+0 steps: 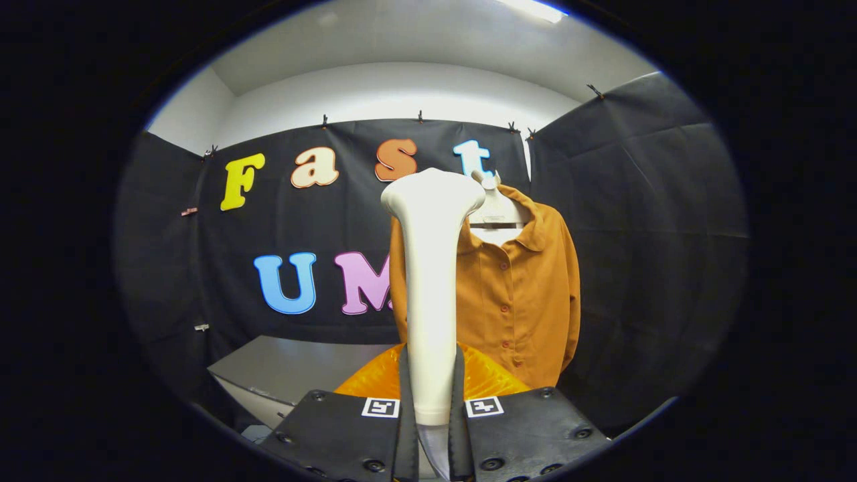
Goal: Iron the clothes twice with a garment steamer, once on the left side and once on the right side.
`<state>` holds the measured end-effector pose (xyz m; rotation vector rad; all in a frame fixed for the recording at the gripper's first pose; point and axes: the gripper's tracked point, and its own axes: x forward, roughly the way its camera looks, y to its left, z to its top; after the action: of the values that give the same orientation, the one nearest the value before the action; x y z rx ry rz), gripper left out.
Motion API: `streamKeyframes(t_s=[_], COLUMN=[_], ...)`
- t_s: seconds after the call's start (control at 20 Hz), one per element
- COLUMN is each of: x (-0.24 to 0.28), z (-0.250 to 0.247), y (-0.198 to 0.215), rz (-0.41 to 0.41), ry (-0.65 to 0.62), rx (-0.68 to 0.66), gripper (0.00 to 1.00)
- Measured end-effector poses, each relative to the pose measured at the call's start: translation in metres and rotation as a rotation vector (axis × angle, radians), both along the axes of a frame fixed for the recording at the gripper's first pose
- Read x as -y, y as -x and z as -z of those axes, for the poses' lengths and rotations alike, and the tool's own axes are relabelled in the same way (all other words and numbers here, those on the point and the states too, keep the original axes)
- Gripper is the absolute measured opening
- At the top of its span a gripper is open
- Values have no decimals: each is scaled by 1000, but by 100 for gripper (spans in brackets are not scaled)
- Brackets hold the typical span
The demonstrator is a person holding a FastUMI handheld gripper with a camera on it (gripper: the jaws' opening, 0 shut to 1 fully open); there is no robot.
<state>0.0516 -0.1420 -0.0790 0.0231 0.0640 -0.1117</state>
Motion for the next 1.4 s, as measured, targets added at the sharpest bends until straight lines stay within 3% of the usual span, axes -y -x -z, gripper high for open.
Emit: streamKeyframes(t_s=[0.6, 1.4], x=[-80, -70], z=[-46, -49], y=[31, 45], rz=[-62, -45], ry=[3, 19], rx=[81, 93], gripper=[21, 21])
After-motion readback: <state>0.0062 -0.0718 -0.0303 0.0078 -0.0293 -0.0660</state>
